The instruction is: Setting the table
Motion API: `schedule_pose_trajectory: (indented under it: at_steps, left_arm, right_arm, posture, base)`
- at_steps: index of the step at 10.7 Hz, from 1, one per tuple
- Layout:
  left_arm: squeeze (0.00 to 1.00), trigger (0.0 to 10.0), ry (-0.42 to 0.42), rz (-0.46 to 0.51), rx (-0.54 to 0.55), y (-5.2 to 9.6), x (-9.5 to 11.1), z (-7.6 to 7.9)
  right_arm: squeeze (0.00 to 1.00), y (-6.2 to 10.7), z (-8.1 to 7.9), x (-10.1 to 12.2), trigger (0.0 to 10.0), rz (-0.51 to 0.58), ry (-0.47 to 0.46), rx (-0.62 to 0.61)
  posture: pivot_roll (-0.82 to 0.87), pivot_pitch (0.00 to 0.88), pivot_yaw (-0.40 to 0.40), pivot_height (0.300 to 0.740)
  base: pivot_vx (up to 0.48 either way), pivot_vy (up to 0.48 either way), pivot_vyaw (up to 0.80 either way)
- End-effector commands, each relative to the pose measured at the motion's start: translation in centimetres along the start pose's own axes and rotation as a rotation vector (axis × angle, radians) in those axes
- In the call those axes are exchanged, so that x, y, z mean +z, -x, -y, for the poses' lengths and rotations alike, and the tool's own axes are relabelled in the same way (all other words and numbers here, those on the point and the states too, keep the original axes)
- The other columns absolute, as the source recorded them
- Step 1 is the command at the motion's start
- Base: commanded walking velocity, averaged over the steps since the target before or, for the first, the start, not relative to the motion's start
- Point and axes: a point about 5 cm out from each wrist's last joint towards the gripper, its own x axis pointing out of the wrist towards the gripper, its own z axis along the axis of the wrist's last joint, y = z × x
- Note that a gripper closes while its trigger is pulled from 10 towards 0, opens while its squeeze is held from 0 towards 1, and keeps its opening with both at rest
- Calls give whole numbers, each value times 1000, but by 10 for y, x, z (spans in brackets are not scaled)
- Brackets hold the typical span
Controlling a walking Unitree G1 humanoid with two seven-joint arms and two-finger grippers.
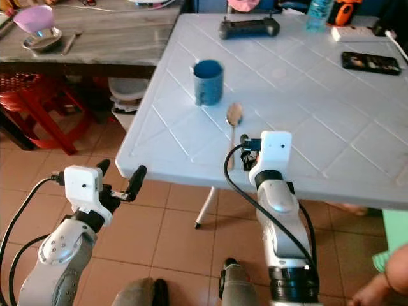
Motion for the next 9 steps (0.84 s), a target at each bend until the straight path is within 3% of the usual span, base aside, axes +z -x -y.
schedule_pose_trajectory:
  at_steps: [1, 9]
  left_arm:
    - [0, 10000, -7, 0, -4, 2, 2, 0]
    - [0, 10000, -2, -12, -15, 3, 3, 3]
  right_arm:
    - [0, -3, -3, -2, 10000, -18, 0, 14]
    - [0, -40, -26, 21, 10000, 2, -23, 58]
  posture:
    - [47, 182, 80, 740]
    - [54, 199, 85, 740]
  base:
    - [0, 0, 0]
    - [0, 0, 0]
